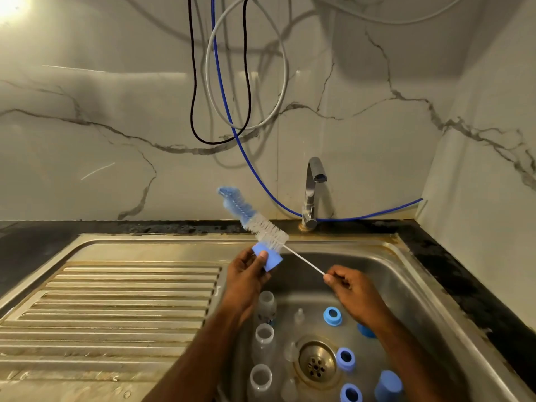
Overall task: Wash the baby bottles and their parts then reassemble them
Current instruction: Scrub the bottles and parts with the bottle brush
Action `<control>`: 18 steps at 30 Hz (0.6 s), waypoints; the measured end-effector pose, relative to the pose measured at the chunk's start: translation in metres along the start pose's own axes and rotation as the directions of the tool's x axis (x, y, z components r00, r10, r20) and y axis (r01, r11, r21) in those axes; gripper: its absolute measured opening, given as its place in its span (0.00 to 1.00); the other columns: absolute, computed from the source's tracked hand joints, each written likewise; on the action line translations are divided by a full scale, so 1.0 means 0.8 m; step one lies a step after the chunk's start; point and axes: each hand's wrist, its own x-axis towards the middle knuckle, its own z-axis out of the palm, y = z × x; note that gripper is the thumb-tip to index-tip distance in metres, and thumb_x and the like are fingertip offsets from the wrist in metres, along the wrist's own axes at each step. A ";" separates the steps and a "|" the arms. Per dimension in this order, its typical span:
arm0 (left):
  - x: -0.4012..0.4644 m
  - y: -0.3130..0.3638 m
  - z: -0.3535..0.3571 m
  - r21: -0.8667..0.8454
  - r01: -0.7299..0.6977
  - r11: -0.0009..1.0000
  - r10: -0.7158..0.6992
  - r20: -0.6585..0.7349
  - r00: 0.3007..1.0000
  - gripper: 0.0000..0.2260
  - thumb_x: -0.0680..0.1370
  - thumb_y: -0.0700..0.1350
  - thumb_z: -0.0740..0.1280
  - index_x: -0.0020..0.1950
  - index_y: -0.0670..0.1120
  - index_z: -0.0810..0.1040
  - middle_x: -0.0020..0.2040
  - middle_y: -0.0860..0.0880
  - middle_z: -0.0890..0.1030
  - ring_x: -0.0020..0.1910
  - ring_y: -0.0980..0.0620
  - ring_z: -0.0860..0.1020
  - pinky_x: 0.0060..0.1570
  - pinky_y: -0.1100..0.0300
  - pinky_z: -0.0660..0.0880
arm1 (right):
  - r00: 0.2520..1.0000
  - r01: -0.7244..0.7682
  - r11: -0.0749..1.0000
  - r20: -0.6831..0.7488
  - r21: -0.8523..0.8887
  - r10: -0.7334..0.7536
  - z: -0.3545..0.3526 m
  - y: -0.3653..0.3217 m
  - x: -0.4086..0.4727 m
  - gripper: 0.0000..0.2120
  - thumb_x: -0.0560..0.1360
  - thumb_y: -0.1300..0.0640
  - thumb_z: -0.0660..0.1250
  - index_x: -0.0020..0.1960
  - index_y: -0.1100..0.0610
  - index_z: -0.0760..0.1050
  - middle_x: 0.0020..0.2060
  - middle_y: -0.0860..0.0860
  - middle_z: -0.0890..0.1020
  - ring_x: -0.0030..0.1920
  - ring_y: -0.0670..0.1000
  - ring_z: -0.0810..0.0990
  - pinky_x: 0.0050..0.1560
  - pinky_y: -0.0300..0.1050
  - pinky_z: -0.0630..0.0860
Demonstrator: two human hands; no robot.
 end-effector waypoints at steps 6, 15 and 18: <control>0.009 0.008 0.000 -0.174 -0.050 0.983 0.033 -0.101 0.994 0.16 0.74 0.41 0.71 0.62 0.41 0.78 0.56 0.42 0.85 0.57 0.43 0.84 0.58 0.45 0.80 | 0.998 -0.028 1.000 0.064 0.009 0.028 -0.029 0.020 -0.001 0.09 0.81 0.54 0.67 0.41 0.51 0.78 0.33 0.50 0.79 0.34 0.45 0.75 0.43 0.54 0.77; 0.013 -0.011 -0.009 0.272 -0.231 0.934 0.217 0.081 0.973 0.20 0.73 0.46 0.75 0.64 0.46 0.79 0.56 0.49 0.86 0.57 0.50 0.84 0.52 0.58 0.82 | 0.999 0.031 0.995 -0.019 -0.097 -0.033 -0.005 0.001 0.002 0.08 0.81 0.48 0.65 0.43 0.45 0.77 0.34 0.45 0.80 0.37 0.44 0.79 0.39 0.41 0.77; 0.023 0.003 -0.030 0.612 -0.356 0.707 0.365 0.115 0.924 0.19 0.74 0.47 0.77 0.64 0.51 0.80 0.57 0.57 0.84 0.57 0.60 0.81 0.56 0.60 0.80 | 0.999 0.000 0.991 -0.034 -0.132 -0.004 -0.031 0.017 0.000 0.07 0.80 0.48 0.66 0.43 0.44 0.78 0.38 0.40 0.80 0.41 0.40 0.79 0.45 0.43 0.77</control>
